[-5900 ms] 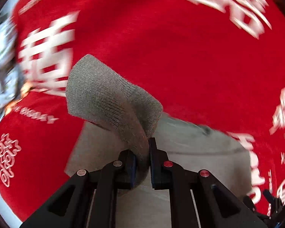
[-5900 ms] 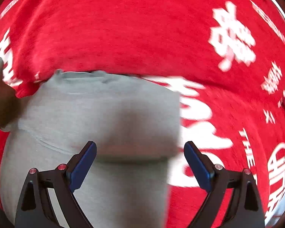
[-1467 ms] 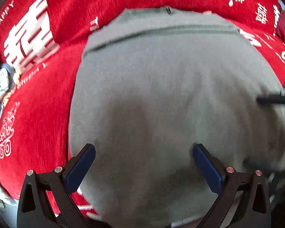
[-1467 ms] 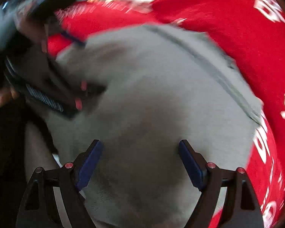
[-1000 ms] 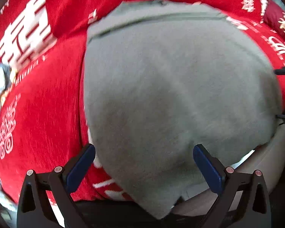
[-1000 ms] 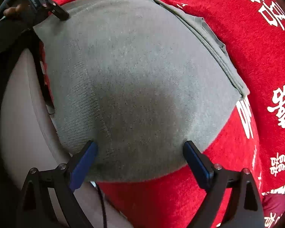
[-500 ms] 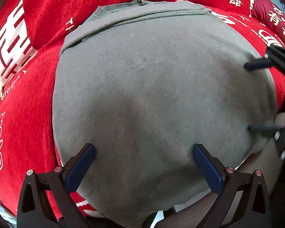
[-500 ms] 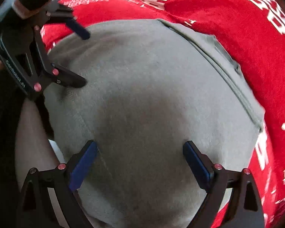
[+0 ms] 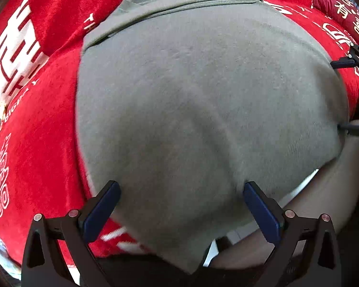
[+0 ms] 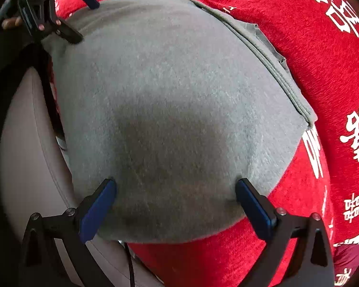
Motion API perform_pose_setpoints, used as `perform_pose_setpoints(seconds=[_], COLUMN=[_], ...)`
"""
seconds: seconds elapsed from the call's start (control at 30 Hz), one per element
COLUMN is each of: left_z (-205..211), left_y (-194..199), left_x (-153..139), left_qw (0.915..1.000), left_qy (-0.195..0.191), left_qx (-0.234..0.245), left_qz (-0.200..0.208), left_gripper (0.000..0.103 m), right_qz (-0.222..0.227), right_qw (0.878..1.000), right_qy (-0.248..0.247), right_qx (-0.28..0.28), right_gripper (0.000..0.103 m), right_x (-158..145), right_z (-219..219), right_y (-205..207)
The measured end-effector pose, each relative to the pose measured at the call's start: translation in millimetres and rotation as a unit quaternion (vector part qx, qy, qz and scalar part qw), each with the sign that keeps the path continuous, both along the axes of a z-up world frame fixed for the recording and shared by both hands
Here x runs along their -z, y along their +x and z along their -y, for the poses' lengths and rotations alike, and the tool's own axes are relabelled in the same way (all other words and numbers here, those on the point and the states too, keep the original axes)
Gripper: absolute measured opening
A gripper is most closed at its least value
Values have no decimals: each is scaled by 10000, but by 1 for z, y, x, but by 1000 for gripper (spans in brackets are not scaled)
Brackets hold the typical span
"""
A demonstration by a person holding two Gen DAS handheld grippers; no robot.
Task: Fold small clothes
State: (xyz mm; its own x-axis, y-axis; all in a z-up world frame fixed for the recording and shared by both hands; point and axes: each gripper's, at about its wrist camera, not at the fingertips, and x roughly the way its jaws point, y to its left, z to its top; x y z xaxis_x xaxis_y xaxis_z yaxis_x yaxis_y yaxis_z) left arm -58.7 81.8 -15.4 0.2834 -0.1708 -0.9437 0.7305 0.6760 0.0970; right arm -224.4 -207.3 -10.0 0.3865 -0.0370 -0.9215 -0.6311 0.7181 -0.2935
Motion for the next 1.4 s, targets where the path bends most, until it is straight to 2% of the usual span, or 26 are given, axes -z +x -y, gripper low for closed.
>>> perform_pose_setpoints(seconds=[0.07,0.2,0.37,0.43,0.53,0.57,0.6,0.63,0.67,0.8,0.87,0.9,0.97,1.03,1.13,1.2,1.3,1.4], left_z=[-9,-9,42,60,69,62,55,45,36,-9,-19,-21,-20,-14,9,27,48,54], left_y=[1,15,31,46,65,68,69,68,64,49,48,45,42,35,30,34,45,50], left_x=[-7,-22,-33,-30,-10,-9,-8,-7,-6,2,-1,-4,-10,-20,-35,-37,-28,-13], left_qw=[9997,9990,9978,9977,9983,9974,9962,9957,9961,9959,9940,9943,9952,9948,9931,9905,9870,9862], left_qy=[86,-307,-384,-407,-281,-462,-588,-606,-586,-594,-687,-578,-307,-469,-789,-869,-917,-652], left_qx=[-83,-291,-118,-229,-474,-554,-638,-672,-648,-614,-724,-812,-923,-899,-854,-1015,-1314,-1525], left_qz=[227,166,518,498,168,32,-115,-172,-146,-297,-457,-385,-65,-3,172,332,130,16], left_gripper=[103,103,103,103,103,103,103,103,103,103,103,103,103,103,103,103,103,103], right_qz=[-62,232,540,440,15,-157,-316,-330,-284,-111,-101,-70,-317,-112,292,443,437,165], right_qw=[9999,9989,9953,9948,9918,9904,9873,9824,9815,9860,9907,9912,9888,9864,9864,9842,9845,9872], right_qy=[-80,384,799,885,1090,1085,1223,1490,1512,1334,956,892,746,730,841,1074,1145,1109], right_qx=[135,161,125,236,671,841,967,1080,1137,994,967,980,1253,1466,1385,1333,1256,1138], right_gripper=[100,100,100,100,100,100,100,100,100,101,102,102,103,103,103,103,103,102], right_x=[-6,-34,-54,-49,-32,-22,-16,-15,-16,-14,-9,-10,-10,-21,-46,-59,-60,-46], right_z=[1,-9,-46,-54,-51,-45,-35,-22,-13,24,33,37,42,44,29,9,-29,-62], right_y=[3,11,53,78,104,108,107,103,96,55,35,28,24,19,23,37,60,80])
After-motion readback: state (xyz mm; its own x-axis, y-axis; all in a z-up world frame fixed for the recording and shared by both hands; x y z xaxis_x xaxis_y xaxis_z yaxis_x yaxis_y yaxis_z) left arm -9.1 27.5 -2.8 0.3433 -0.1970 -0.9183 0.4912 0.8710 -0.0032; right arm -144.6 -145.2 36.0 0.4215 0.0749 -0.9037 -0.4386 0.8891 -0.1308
